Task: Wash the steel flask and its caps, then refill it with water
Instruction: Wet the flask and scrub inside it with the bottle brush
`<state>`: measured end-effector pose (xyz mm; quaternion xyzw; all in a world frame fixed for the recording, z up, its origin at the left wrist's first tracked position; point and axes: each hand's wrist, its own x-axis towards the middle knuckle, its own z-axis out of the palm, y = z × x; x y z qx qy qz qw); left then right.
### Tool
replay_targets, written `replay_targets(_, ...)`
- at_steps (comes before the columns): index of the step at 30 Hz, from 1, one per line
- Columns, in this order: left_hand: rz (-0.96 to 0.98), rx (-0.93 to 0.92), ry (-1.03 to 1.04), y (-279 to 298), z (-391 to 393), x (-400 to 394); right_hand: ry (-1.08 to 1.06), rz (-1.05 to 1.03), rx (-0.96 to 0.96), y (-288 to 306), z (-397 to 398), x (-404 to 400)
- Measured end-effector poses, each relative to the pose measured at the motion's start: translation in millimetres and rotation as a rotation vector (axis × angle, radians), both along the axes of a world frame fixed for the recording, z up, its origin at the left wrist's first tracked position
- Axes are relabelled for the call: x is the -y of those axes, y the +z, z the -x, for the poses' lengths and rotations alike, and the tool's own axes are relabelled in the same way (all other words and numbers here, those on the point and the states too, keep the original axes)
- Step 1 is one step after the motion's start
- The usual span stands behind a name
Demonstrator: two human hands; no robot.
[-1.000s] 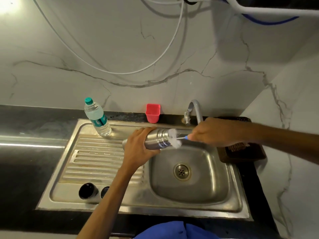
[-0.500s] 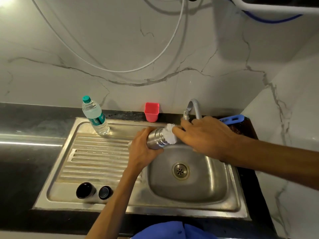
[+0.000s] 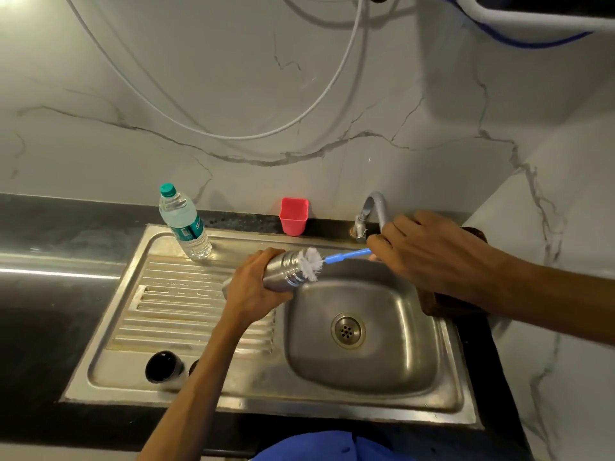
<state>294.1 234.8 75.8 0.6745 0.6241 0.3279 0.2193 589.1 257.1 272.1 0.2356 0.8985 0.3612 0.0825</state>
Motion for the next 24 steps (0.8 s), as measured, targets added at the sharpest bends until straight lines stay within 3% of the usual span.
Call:
replay_targets(2, -0.015, 0.024, -0.023, -3, -9, -1, -0.099, 0.067, -0.019, -2, 2, 0)
replay_targets(6, -0.072, 0.014, -0.035, -1, -21, -10, -0.236, 0.425, -0.190, -9, 6, -14)
replay_targets(9, -0.070, -0.045, -0.035, -7, 0, -9, -0.140, 0.493, -0.049, -2, 15, -7)
replay_targets(11, -0.080, -0.057, 0.027, -16, 20, -1, -0.280, 0.604, 0.044, 18, 11, -5)
replay_targets(14, -0.115, -0.046, 0.071, -18, 20, 6, -0.585, 0.793, -0.157, 38, 5, -18)
replay_targets(19, -0.193, -0.049, 0.004, -7, -6, -6, -0.830, 1.190, -0.417, -30, 29, -11)
replay_targets(24, -0.095, -0.077, 0.061, -34, 30, 10, -0.907, 1.177, -0.381, 3, -6, -26)
